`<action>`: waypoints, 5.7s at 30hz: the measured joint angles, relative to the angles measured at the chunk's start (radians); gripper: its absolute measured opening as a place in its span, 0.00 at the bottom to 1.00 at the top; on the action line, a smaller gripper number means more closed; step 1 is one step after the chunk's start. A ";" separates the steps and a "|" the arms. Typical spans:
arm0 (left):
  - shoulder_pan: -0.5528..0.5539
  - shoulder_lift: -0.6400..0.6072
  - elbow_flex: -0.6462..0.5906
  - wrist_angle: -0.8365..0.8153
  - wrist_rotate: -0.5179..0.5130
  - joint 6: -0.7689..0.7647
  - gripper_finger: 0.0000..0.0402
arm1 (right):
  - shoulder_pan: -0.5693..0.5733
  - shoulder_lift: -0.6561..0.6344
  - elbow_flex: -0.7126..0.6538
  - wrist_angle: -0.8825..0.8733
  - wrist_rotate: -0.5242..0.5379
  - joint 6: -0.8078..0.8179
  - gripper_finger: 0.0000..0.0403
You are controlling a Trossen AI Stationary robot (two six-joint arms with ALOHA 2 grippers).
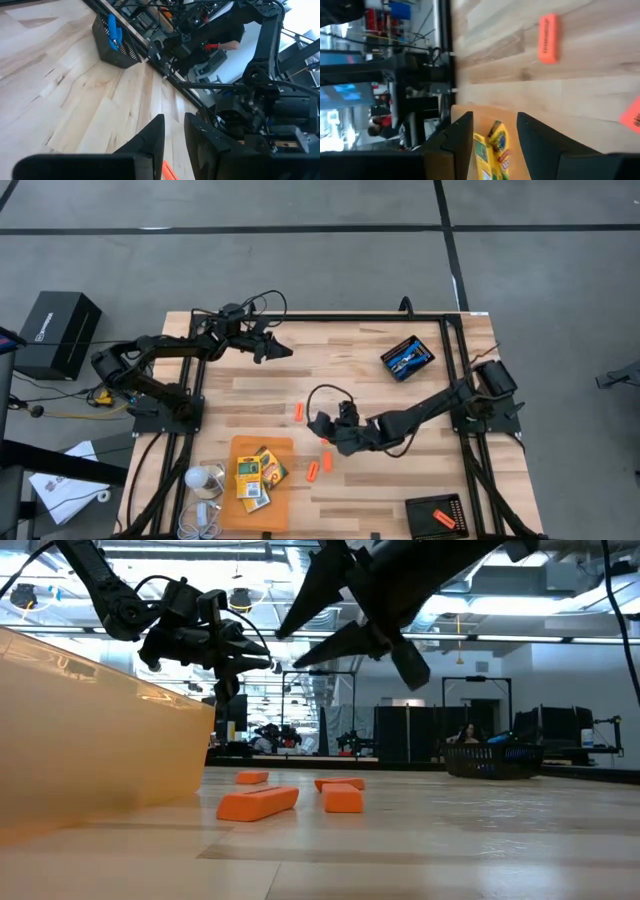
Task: Pick & Place School Supplies
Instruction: Put the orange eraser into the bottom black bin
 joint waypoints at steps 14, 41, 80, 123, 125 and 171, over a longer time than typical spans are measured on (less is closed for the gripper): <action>-0.001 0.000 0.000 0.000 -0.011 0.061 0.17 | 0.006 0.000 0.002 -0.177 -0.069 0.210 0.37; -0.001 0.000 0.001 -0.027 -0.009 0.063 0.17 | 0.000 0.115 0.002 -0.188 -0.155 0.214 0.37; 0.000 0.000 0.001 -0.056 -0.003 0.081 0.17 | -0.020 0.120 0.005 -0.253 -0.227 0.225 0.37; 0.051 0.000 0.000 -0.089 0.036 0.085 0.01 | 0.005 -0.028 0.004 -0.286 -0.174 0.020 0.03; 0.051 0.000 0.000 -0.087 0.036 0.085 0.01 | 0.027 -0.075 0.004 -0.300 -0.174 -0.018 0.03; 0.049 0.000 0.000 -0.089 0.036 0.087 0.01 | 0.790 -0.058 0.148 -0.833 -0.606 0.270 0.04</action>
